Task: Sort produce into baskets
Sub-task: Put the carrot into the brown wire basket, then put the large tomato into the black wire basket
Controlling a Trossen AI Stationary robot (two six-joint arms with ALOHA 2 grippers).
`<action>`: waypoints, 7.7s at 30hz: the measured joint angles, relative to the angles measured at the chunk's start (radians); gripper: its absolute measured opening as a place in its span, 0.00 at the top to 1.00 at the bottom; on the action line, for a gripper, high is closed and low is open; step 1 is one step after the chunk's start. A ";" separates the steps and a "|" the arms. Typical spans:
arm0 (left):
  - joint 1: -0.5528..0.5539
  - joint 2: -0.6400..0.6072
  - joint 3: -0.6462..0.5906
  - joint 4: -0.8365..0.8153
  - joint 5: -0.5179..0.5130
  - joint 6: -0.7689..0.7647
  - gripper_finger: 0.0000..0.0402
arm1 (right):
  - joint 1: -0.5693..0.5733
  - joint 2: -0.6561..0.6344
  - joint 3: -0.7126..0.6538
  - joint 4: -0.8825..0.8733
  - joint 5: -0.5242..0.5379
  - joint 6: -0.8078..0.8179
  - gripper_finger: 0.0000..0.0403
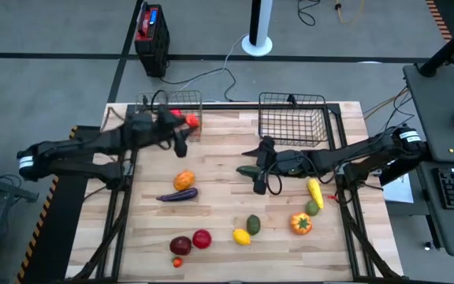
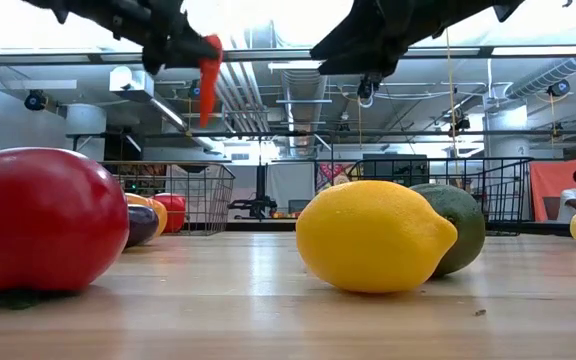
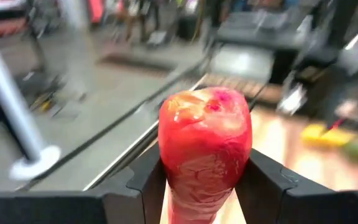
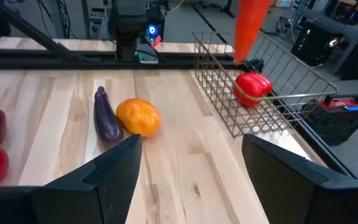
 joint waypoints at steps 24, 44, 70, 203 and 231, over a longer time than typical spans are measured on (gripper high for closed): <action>0.368 0.406 0.474 -0.920 0.081 0.464 0.64 | 0.000 0.026 0.000 -0.041 -0.001 0.050 0.32; 0.488 0.610 0.486 -1.016 0.080 0.633 0.64 | 0.000 0.027 0.000 -0.068 -0.002 0.078 0.31; 0.500 0.768 0.575 -1.012 0.114 0.681 0.64 | 0.000 0.027 0.000 -0.088 -0.002 0.075 0.31; 0.330 0.571 0.615 -0.924 0.237 0.303 0.43 | 0.000 0.027 0.004 -0.087 -0.011 0.098 0.22; -0.228 0.074 0.015 -0.280 -0.053 -0.071 0.43 | 0.041 0.103 0.309 -1.187 -0.230 0.787 0.28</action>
